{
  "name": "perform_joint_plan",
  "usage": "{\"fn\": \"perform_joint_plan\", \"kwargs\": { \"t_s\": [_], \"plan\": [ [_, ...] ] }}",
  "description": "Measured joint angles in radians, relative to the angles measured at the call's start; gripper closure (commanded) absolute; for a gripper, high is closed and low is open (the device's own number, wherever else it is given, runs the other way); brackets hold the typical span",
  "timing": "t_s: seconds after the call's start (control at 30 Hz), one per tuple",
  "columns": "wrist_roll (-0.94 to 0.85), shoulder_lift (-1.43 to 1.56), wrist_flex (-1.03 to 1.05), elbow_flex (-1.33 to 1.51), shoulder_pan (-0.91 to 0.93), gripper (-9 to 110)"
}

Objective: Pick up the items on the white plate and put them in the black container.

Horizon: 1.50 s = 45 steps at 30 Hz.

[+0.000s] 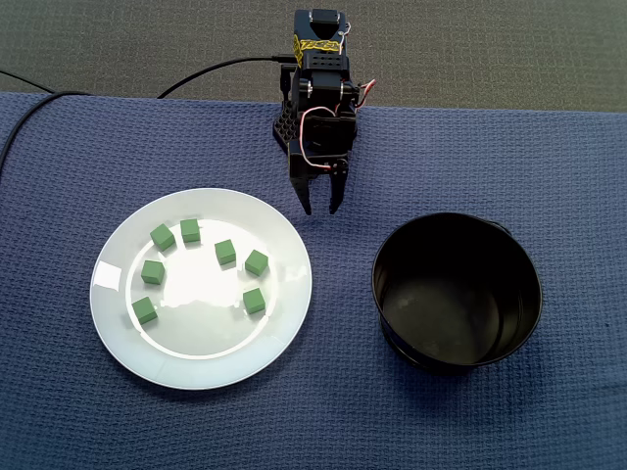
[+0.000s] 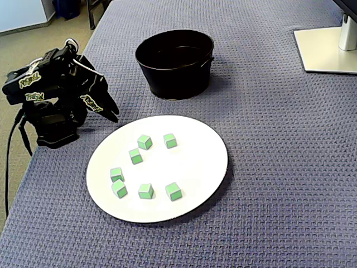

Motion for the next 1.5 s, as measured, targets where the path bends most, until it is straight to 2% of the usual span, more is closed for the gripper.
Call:
{"fn": "perform_joint_plan", "kwargs": {
  "t_s": [0.07, 0.17, 0.3, 0.47, 0.63, 0.77, 0.9, 1.03, 1.3, 1.5],
  "plan": [
    [0.011, 0.000, 0.000, 0.000, 0.009, 101],
    [0.152, -0.009, -0.026, 0.021, 0.112, 101],
    [0.281, -0.054, -0.066, 0.021, 0.149, 101],
    [0.328, -0.153, -0.115, -0.029, 0.183, 101],
    [0.330, -0.373, -0.103, -0.275, 0.224, 101],
    [0.242, -0.584, 0.012, -0.575, 0.232, 101],
    [0.075, -0.792, 0.034, -0.847, 0.276, 94],
    [-0.081, -1.020, -0.012, -1.043, 0.321, 74],
    [-0.305, -1.424, -0.072, -1.236, 0.365, 66],
    [-0.425, -1.621, -0.078, -1.336, 0.396, 69]
  ]
}}
